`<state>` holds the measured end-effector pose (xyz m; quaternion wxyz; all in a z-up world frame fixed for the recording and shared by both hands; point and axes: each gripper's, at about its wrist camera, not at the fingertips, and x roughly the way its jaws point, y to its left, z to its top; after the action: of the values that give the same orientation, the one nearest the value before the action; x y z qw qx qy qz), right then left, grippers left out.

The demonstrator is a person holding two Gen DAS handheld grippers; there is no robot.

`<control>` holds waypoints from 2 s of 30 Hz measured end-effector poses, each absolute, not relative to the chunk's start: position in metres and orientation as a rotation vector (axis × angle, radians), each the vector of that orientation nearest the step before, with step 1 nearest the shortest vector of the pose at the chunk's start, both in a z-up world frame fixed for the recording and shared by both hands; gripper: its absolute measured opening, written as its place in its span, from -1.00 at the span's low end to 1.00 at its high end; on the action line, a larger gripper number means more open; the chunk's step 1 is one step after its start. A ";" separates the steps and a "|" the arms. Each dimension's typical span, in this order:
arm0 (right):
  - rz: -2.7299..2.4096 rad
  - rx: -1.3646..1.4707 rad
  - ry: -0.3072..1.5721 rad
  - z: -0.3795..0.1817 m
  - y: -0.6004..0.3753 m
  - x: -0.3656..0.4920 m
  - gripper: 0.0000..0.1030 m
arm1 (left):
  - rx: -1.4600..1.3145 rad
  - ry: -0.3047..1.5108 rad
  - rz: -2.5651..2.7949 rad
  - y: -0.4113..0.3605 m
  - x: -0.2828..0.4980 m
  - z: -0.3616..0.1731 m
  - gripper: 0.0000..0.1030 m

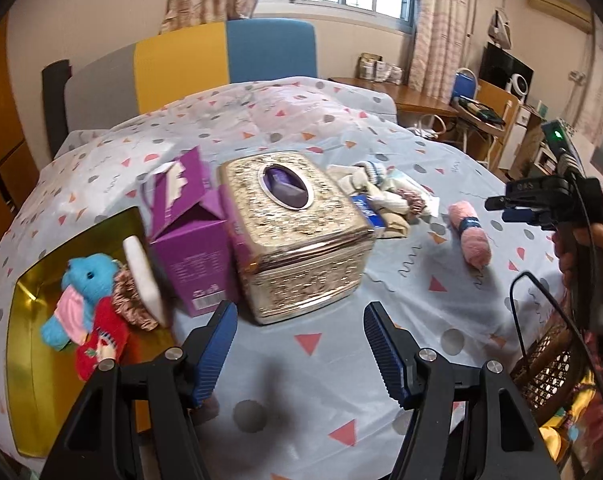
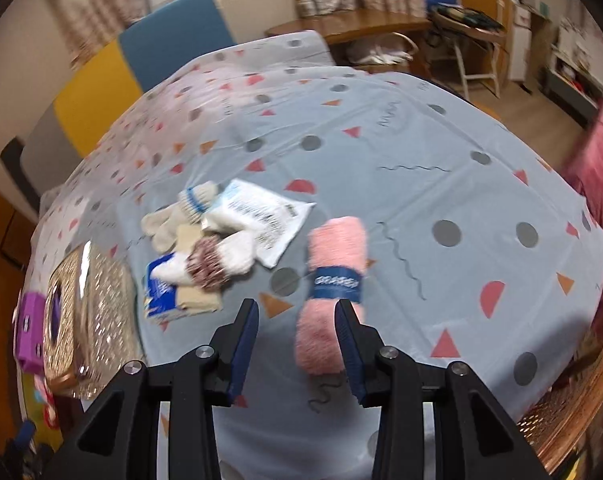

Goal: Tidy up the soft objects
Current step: 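Move both tools back toward the pink towel roll on the bed, then grasp the pink towel roll with the right tool while the left reaches the pink scrunchie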

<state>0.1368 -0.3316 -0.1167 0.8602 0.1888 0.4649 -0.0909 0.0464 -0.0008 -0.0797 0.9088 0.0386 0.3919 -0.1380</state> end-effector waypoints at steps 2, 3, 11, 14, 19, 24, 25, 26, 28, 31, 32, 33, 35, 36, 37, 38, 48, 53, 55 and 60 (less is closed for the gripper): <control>-0.223 0.420 0.978 -0.119 -0.341 0.140 -0.23 | 0.087 0.815 -0.298 -0.009 0.048 -0.080 0.29; -0.232 0.428 0.980 -0.121 -0.345 0.142 -0.23 | 0.087 0.820 -0.306 -0.013 0.049 -0.081 0.29; -0.313 0.550 0.932 -0.138 -0.376 0.153 -0.23 | 0.123 0.831 -0.362 -0.037 0.053 -0.082 0.29; -0.318 0.586 0.905 -0.138 -0.381 0.150 -0.23 | 0.122 0.834 -0.378 -0.044 0.058 -0.081 0.29; -0.312 0.597 0.943 -0.146 -0.380 0.154 -0.23 | 0.120 0.840 -0.425 -0.063 0.070 -0.075 0.27; -0.269 0.565 1.047 -0.160 -0.371 0.167 -0.23 | 0.131 0.845 -0.456 -0.084 0.086 -0.069 0.22; -0.257 0.555 1.065 -0.162 -0.368 0.170 -0.23 | 0.137 0.849 -0.460 -0.089 0.090 -0.069 0.22; -0.255 0.538 1.080 -0.164 -0.366 0.172 -0.23 | 0.151 0.854 -0.466 -0.096 0.094 -0.068 0.22; -0.258 0.514 1.115 -0.169 -0.362 0.177 -0.23 | 0.187 0.851 -0.476 -0.109 0.101 -0.067 0.22; -0.272 0.461 1.161 -0.175 -0.356 0.182 -0.23 | 0.232 0.857 -0.486 -0.127 0.112 -0.067 0.22; -0.272 0.462 1.167 -0.176 -0.356 0.182 -0.22 | 0.244 0.854 -0.485 -0.131 0.115 -0.068 0.22; -0.273 0.469 1.172 -0.178 -0.356 0.183 -0.22 | 0.263 0.852 -0.481 -0.136 0.118 -0.069 0.22; -0.278 0.463 1.178 -0.179 -0.356 0.184 -0.22 | 0.300 0.857 -0.483 -0.148 0.126 -0.073 0.22; -0.280 0.449 1.179 -0.179 -0.356 0.184 -0.27 | 0.316 0.863 -0.483 -0.154 0.131 -0.076 0.22; -0.283 0.439 1.174 -0.177 -0.355 0.184 -0.34 | 0.330 0.869 -0.482 -0.159 0.134 -0.078 0.22; -0.289 0.432 1.167 -0.175 -0.355 0.184 -0.35 | 0.346 0.873 -0.481 -0.164 0.139 -0.082 0.22; -0.343 0.584 1.114 -0.172 -0.384 0.178 -0.30 | 0.550 0.912 -0.464 -0.219 0.186 -0.126 0.23; -0.366 0.617 1.105 -0.174 -0.389 0.176 -0.29 | 0.625 0.909 -0.472 -0.235 0.208 -0.143 0.24; -0.376 0.629 1.101 -0.175 -0.391 0.176 -0.29 | 0.649 0.909 -0.479 -0.241 0.213 -0.147 0.24; -0.372 0.640 1.100 -0.176 -0.392 0.176 -0.29 | 0.715 0.909 -0.487 -0.257 0.224 -0.162 0.17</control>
<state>0.1760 -0.3916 -0.1756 0.7883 0.2971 0.5105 -0.1725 0.2241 -0.2569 -0.1617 0.8096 0.3343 0.4254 -0.2277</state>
